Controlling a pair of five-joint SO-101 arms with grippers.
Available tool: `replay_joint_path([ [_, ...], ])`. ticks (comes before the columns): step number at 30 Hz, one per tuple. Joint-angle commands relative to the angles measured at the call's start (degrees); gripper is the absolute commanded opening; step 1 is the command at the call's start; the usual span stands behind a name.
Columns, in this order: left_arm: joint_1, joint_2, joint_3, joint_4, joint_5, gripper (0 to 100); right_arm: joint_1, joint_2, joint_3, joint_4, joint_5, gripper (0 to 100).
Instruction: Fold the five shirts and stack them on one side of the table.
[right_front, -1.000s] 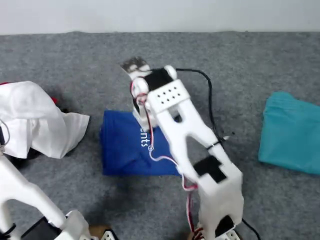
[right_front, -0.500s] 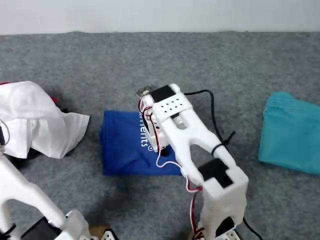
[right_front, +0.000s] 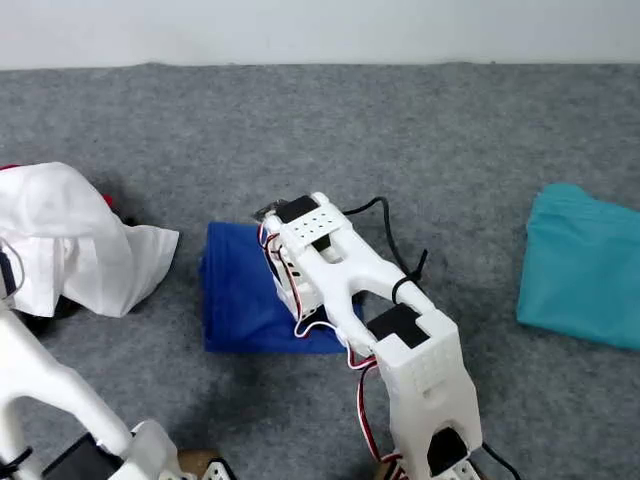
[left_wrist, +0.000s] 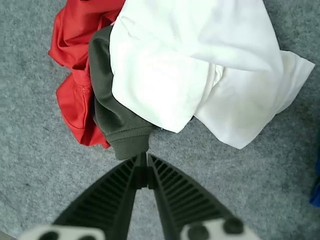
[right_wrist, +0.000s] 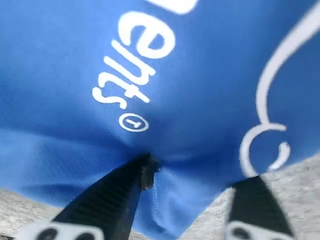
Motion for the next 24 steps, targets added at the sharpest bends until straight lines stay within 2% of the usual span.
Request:
replay_joint_path([
  [1,-0.18,-1.93,-0.22,-1.67,-0.53,2,0.22,1.36,0.62,-0.92,2.55,5.4],
  [3,0.09,-1.93,-0.22,-1.67,-0.44,2,1.45,0.57,0.62,-1.01,2.55,0.7],
  [8,0.09,-2.02,-0.31,-1.67,-0.26,2,5.93,-1.89,0.97,-0.92,3.08,1.0],
  [15,0.09,-2.46,-0.57,-1.32,-0.18,2,12.44,-7.34,1.05,2.86,10.64,1.0],
  [20,1.49,-9.05,-0.22,-1.67,-0.18,2,17.10,-14.20,1.05,5.14,19.34,1.0],
  [24,5.36,-14.68,-0.13,-1.32,-0.18,2,21.85,-17.36,0.70,5.49,30.51,1.0],
])
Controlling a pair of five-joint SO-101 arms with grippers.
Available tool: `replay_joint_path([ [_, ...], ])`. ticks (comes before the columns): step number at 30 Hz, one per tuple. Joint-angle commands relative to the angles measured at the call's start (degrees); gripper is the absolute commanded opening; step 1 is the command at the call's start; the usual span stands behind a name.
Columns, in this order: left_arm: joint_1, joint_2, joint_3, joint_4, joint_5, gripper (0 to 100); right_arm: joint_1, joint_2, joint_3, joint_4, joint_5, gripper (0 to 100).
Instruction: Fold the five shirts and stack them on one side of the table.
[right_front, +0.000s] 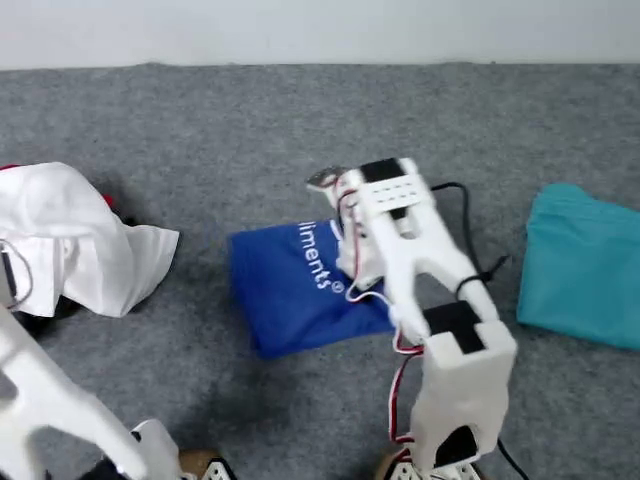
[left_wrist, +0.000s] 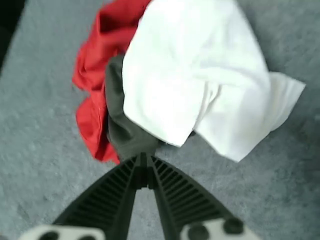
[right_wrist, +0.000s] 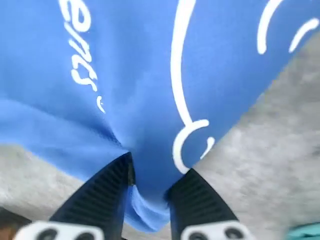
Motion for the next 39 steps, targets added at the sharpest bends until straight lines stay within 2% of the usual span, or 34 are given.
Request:
replay_joint_path([
  [1,3.43,-5.80,-0.04,-0.79,-0.18,2,4.88,-5.14,-0.70,0.66,11.43,1.0],
  [7,7.47,-12.31,4.26,-0.70,-0.18,2,8.57,-3.74,-0.70,-4.53,37.01,1.0],
  [11,8.62,-18.64,9.19,-0.70,-0.26,2,9.10,-1.98,-0.70,-12.18,50.46,1.0],
  [13,9.76,-21.89,12.00,-0.70,-0.35,2,8.84,-0.84,-0.70,-17.63,53.63,1.0],
  [16,11.96,-27.43,16.40,-0.88,-0.44,2,7.25,0.22,-0.70,-24.57,53.98,1.0],
  [19,13.89,-33.32,19.56,-1.23,-0.53,2,5.93,0.92,-0.62,-25.01,53.71,1.0],
  [22,14.77,-37.71,22.55,-1.23,-0.53,2,5.67,0.66,-0.70,-25.80,48.35,1.5],
  [25,14.77,-40.70,26.07,-1.23,-0.62,2,5.93,0.04,-2.64,-24.92,40.35,8.6],
  [29,14.86,-42.37,28.18,-1.23,-0.62,2,7.08,-1.45,-5.36,-21.67,25.14,18.0],
  [35,14.86,-42.37,28.35,-1.23,-0.62,2,6.55,-5.93,-8.70,-14.29,7.47,18.4],
  [39,14.86,-42.37,28.44,-1.23,-0.62,2,5.58,-9.80,-10.81,-8.22,-8.53,18.6],
])
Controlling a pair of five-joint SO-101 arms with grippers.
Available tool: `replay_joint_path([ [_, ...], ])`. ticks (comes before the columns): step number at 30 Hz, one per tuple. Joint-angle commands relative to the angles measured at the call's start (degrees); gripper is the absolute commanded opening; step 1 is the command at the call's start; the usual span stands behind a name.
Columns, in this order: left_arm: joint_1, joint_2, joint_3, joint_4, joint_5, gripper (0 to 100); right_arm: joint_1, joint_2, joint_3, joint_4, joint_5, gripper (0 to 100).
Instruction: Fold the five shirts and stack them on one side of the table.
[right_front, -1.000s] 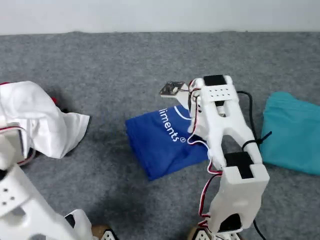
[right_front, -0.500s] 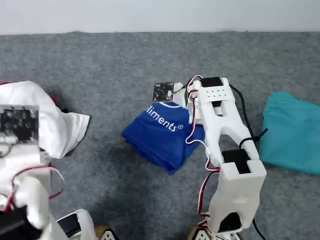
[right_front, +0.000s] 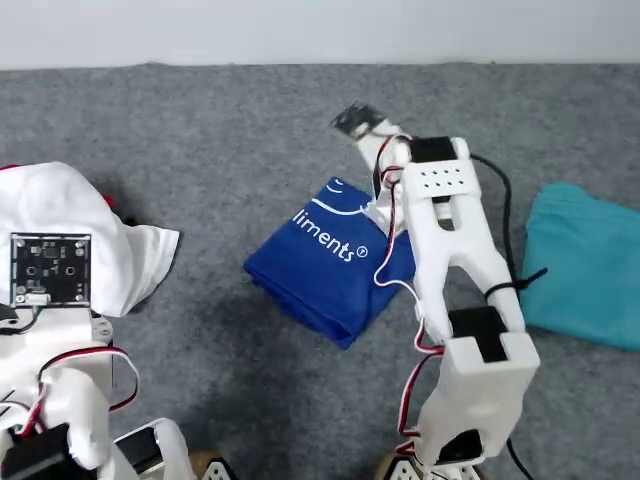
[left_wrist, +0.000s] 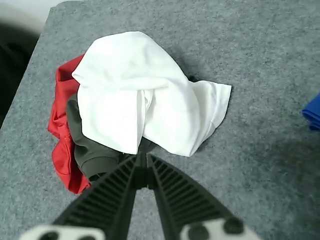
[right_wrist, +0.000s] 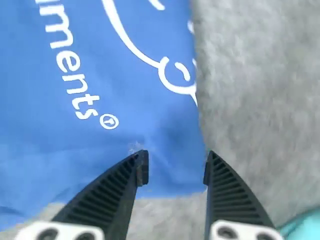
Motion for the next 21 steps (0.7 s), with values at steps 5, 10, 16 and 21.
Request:
replay_joint_path([
  [5,0.26,-0.18,0.48,-2.37,-0.70,2,-5.14,-8.22,-3.87,12.18,-34.90,18.7],
  [10,0.18,-0.18,2.24,-3.96,-0.62,2,-9.36,-8.57,-3.87,19.03,-50.73,18.7],
  [16,0.18,-0.18,2.24,-3.69,-0.62,2,-12.97,-6.81,-3.60,16.92,-63.65,31.2],
  [21,0.09,-0.18,2.24,-3.78,-0.70,2,-12.79,-1.80,-3.60,9.80,-67.25,44.7],
])
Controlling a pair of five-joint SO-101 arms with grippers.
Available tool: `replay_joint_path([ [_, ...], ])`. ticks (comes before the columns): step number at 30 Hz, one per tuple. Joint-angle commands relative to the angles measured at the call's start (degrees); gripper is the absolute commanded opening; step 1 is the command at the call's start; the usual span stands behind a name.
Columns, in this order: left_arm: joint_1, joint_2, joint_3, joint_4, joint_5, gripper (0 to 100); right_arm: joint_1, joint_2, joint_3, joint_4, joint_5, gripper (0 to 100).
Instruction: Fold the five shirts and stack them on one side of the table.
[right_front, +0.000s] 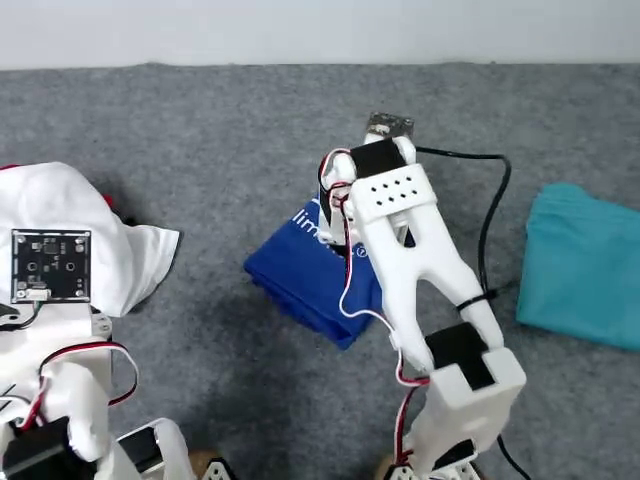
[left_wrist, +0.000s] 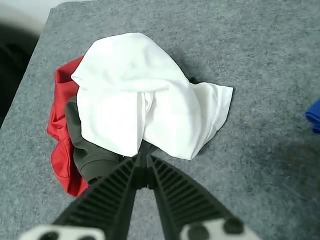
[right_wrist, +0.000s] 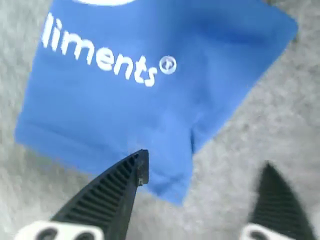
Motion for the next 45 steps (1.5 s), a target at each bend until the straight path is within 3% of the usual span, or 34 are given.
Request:
replay_joint_path([
  [1,0.18,-0.18,0.04,-1.58,-0.62,2,-0.22,2.51,-2.64,-4.44,-1.93,44.2],
  [12,0.18,-0.18,0.04,-1.67,-6.51,2,0.92,19.03,-2.73,-14.90,-2.02,31.0],
  [20,0.18,-0.18,0.04,-1.67,-6.51,2,6.02,26.33,-2.90,-15.52,2.20,0.4],
  [27,0.18,-0.18,0.04,-1.67,-6.42,2,9.36,23.08,-2.99,-11.38,9.32,0.9],
  [36,0.18,-0.18,0.04,-1.67,-6.42,2,14.11,3.91,-2.90,-1.54,28.84,0.9],
  [45,0.18,-0.18,0.13,-1.67,-6.42,2,25.54,-10.15,-2.90,5.67,51.08,0.9],
])
